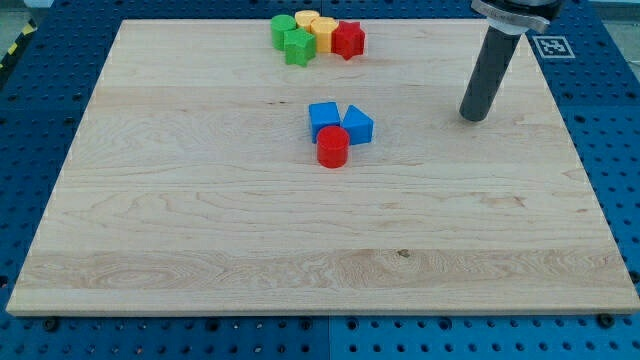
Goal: Move the red star to the top of the blue cube
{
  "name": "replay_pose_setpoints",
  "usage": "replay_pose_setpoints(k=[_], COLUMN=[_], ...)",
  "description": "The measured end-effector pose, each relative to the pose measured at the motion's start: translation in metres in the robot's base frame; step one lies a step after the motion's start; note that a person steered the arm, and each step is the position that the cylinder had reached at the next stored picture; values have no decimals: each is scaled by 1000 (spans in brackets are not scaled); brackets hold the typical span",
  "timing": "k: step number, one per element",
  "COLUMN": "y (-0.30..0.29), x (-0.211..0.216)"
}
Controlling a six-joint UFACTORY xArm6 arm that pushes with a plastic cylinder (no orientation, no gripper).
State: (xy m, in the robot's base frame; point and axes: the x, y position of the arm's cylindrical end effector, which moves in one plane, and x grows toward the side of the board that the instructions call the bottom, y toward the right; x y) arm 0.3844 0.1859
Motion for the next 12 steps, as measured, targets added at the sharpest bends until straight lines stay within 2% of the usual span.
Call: replay_pose_setpoints(k=[3, 5, 6, 7, 8, 12], y=[0, -39, -39, -37, -34, -34], x=[-7, -16, -1, 54, 79, 81])
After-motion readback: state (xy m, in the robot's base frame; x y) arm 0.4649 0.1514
